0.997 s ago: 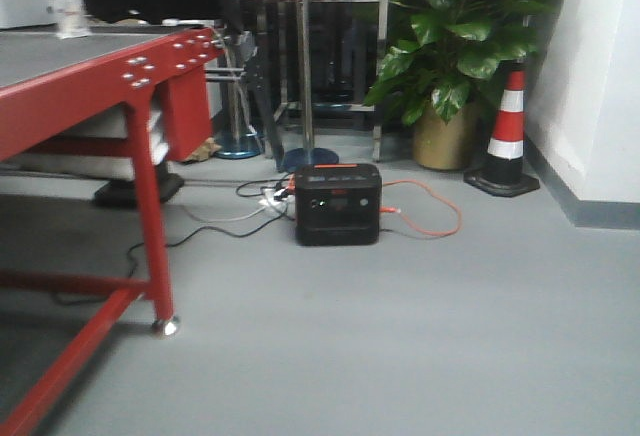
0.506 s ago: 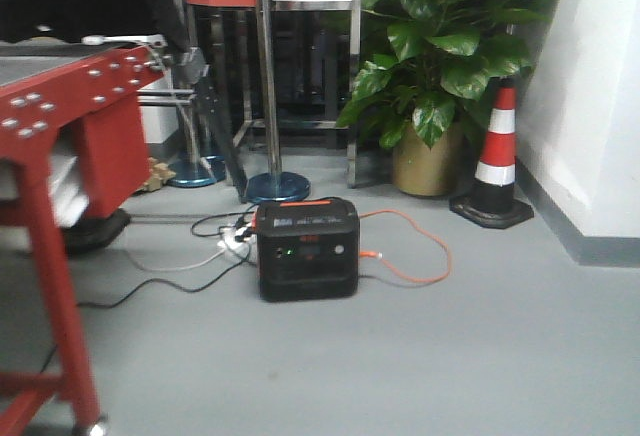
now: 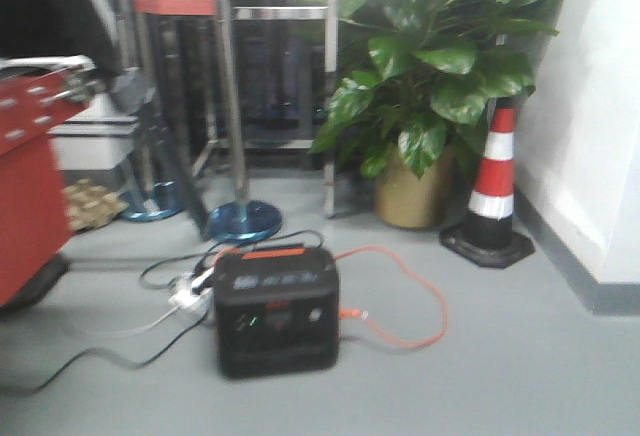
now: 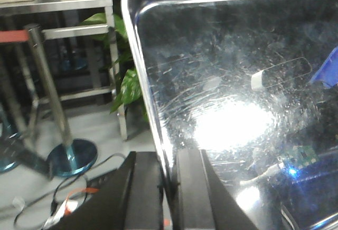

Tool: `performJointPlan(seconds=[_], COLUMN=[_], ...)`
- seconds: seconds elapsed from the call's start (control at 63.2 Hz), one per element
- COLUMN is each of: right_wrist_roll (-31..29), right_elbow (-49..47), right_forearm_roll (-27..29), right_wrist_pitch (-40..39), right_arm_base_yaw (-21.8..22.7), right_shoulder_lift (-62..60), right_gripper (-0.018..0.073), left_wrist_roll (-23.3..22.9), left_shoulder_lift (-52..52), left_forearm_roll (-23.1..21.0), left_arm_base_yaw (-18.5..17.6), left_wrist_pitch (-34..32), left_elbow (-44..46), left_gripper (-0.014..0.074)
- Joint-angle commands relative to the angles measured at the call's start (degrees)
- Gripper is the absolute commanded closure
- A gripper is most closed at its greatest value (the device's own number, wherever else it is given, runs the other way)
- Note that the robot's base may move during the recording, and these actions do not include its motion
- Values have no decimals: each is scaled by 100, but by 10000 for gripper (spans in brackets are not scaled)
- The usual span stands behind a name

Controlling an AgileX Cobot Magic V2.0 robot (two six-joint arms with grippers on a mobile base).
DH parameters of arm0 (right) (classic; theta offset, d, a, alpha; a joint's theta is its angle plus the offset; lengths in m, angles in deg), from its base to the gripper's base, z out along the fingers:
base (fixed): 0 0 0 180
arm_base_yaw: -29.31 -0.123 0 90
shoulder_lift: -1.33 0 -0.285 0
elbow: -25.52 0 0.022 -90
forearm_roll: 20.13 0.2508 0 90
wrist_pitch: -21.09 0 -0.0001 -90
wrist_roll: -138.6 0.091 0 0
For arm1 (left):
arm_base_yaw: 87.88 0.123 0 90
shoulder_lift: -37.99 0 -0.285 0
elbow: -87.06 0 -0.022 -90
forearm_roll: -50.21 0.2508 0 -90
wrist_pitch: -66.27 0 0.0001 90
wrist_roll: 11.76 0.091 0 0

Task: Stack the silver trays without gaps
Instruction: 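Turn past the plant and cone and drive to the second bin rack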

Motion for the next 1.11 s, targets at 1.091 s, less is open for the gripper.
performJointPlan(seconds=[1.091], right_wrist_roll=[-91], right_elbow=[-67], right_forearm_roll=[48], right_wrist_pitch=[-349], right_arm_base_yaw=[-51], right_shoulder_lift=[-53], right_gripper=[640], left_wrist_roll=[59], left_shoulder_lift=[51], left_forearm_roll=[-56], left_arm_base_yaw=[-59], left_wrist_pitch=[-314], left_elbow=[40], left_gripper=[585])
